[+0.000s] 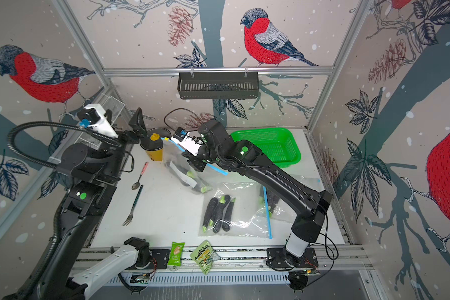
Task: Place the eggplant in a zip-top bag and seal the zipper
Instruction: Place the zipper food storage bag at the center of the board.
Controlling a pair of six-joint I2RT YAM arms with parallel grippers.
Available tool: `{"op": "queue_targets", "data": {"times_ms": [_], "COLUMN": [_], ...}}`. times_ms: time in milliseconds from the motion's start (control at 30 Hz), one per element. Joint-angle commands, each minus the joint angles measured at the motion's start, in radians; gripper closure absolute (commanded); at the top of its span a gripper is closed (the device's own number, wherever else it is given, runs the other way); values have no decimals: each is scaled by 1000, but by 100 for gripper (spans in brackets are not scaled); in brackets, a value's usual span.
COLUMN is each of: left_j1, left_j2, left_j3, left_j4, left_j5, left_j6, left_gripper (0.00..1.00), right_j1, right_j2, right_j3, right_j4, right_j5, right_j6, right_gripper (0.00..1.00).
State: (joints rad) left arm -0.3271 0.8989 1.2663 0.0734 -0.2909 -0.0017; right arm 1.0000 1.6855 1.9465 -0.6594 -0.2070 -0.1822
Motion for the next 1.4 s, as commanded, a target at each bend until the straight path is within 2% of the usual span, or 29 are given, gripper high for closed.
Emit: {"op": "queue_targets", "data": {"times_ms": [0,167,267,467,867,1067,1367], "left_j1": [4,8,10,15,29,42,75], "left_j2": [-19,-22,-6,22,69,88,128], "left_j3": [-8,-16,-15,-13,-25,-25,-13], "left_j4": [74,81,78,69,77,83,91], "left_j5": [-124,-126,-108,-86,-49,-26,9], "left_j6": [-29,-37,-37,-42,-63,-67,-73], "left_gripper": [3,3,3,3,3,3,3], "right_j1": [12,-8,-75,-174,-275,-306,-311], "right_j2": [22,41,74,165,362,464,559], "right_j3": [-5,-93,-155,-210,-144,-60,-14], "right_j4": [91,203,255,282,335,361,437], "right_j5": [-27,-93,-172,-192,-21,-12,-9], "right_j6": [44,104,149,162,120,115,128], "right_gripper": [98,98,98,98,93,92,91]}}
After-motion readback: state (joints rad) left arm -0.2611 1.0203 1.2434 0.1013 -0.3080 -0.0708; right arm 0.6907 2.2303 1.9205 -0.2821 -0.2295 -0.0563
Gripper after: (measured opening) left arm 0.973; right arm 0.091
